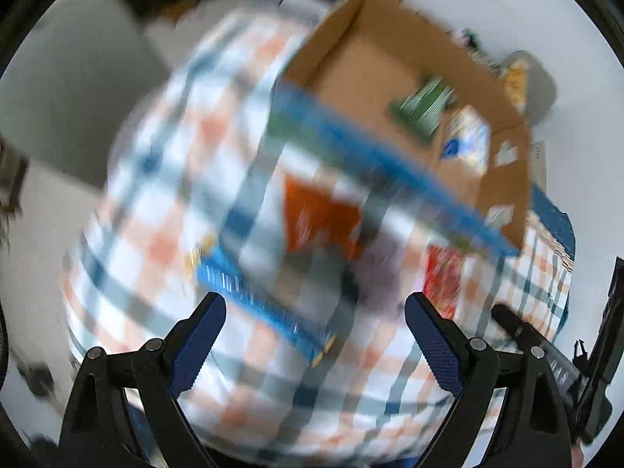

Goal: Organize snacks
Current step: 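Grasp the blue stick packet with the left gripper while the right grasps the red snack bag, then carry both packets into the box and lower them beside the others, then open both grippers and lift them out of the box, then grasp the orange snack bag with the left gripper while the right grasps the lilac sock, then carry the orange bag and sock into the box and lower them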

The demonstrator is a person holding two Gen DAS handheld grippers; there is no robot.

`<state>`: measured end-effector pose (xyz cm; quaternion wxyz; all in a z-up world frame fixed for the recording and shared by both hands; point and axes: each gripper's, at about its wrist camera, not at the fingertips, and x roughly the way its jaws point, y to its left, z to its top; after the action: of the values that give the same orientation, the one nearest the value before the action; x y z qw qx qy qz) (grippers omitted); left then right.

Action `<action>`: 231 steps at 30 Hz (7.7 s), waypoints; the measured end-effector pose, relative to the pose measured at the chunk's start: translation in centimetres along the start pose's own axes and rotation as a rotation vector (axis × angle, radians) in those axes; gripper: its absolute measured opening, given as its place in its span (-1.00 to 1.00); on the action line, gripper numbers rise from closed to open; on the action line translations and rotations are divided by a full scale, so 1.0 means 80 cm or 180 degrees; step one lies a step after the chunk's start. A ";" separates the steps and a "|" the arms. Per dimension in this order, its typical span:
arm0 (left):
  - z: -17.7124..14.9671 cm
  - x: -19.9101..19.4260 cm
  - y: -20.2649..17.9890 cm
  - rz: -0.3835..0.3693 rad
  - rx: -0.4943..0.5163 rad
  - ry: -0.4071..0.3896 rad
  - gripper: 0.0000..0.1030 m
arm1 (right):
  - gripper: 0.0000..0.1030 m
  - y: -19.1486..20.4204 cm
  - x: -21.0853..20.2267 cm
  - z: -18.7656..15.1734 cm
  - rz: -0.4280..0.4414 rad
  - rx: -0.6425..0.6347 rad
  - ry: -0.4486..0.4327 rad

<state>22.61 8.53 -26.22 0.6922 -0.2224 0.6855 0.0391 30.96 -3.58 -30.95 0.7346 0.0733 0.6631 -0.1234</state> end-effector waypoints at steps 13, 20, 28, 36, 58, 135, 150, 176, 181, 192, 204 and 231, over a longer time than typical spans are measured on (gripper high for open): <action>-0.030 0.128 0.066 0.0005 -0.0847 0.0446 0.47 | 0.93 -0.047 0.130 -0.009 0.0073 0.0267 0.0409; -0.027 0.135 0.041 0.0333 -0.0390 0.0335 -0.41 | 0.70 -0.056 0.177 -0.004 0.0230 0.0430 0.0561; -0.030 0.110 -0.026 0.0634 0.0618 0.0217 -0.64 | 0.07 -0.055 0.187 -0.019 0.0249 0.0303 0.0817; -0.051 0.157 -0.053 0.0636 0.0835 0.0560 -0.53 | 0.03 -0.059 0.184 -0.089 0.0221 0.0057 0.1085; -0.142 0.068 -0.112 0.0515 0.1346 0.0098 -0.71 | -0.05 -0.009 0.136 -0.128 0.0289 -0.0004 0.0820; 0.167 -0.025 -0.138 0.0664 0.1546 -0.0779 0.84 | 0.93 0.040 0.055 0.150 -0.0285 0.0112 -0.0005; 0.078 -0.121 -0.120 0.0676 0.1595 -0.1483 0.96 | 0.93 0.047 -0.031 0.096 -0.0245 -0.0022 -0.0478; 0.024 0.071 -0.079 0.1149 0.2420 -0.0278 0.96 | -0.17 0.040 0.190 -0.013 0.0297 -0.0155 0.0810; 0.021 0.128 -0.134 0.1372 0.3164 -0.0098 0.96 | -0.17 -0.011 0.170 -0.027 0.0243 0.0042 0.0799; 0.012 0.166 -0.145 0.1479 0.3378 0.0206 -0.16 | -0.17 -0.051 0.156 -0.031 0.0273 0.0232 0.0747; 0.014 0.135 -0.051 0.0510 0.1683 0.0672 -0.23 | -0.17 -0.030 0.157 -0.042 0.0347 0.0085 0.0863; 0.045 -0.090 -0.120 0.0034 0.1607 -0.0692 -0.44 | -0.20 0.021 -0.024 0.029 0.0702 -0.0110 0.0153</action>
<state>29.00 3.00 -16.96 0.7949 -0.0337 0.5965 -0.1057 33.44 -2.45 -28.89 0.7288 0.1361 0.6705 -0.0285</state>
